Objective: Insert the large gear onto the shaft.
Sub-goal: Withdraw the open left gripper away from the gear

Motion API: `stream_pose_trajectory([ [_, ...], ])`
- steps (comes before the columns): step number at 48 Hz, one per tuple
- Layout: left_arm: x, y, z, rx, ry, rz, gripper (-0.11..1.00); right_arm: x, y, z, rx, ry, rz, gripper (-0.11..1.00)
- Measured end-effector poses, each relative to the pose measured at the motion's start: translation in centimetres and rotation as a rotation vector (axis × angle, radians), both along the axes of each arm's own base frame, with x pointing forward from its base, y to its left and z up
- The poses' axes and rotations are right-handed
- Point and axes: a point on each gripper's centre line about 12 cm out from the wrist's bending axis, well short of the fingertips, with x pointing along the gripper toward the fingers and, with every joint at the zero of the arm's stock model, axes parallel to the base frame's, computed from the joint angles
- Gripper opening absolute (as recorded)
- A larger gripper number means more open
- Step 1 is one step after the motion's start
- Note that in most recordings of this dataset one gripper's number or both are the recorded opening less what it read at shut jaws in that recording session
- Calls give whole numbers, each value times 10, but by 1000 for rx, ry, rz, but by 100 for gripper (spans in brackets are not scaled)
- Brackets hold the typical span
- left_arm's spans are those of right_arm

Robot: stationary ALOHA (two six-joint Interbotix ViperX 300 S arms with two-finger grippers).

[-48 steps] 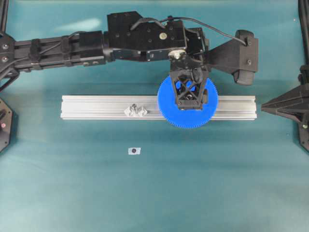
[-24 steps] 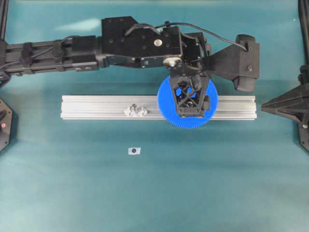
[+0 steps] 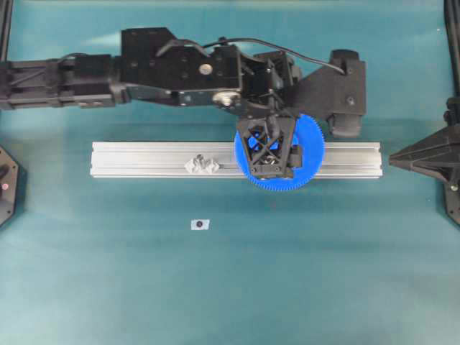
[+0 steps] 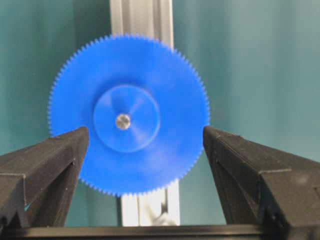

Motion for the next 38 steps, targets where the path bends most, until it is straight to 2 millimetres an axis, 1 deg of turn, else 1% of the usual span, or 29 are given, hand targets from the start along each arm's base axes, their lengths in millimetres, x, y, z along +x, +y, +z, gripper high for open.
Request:
stream_pose_trajectory([
  [9,-6,-3,-3,-5,4,6,89,0,0,1,0,-2,2,1],
  [17,-6,-7,-8,-15,9,11,89,0,0,0,0,0,0,1],
  [38,-4,-8,-6,-17,-6,11,89,0,0,0,0,0,2,1],
])
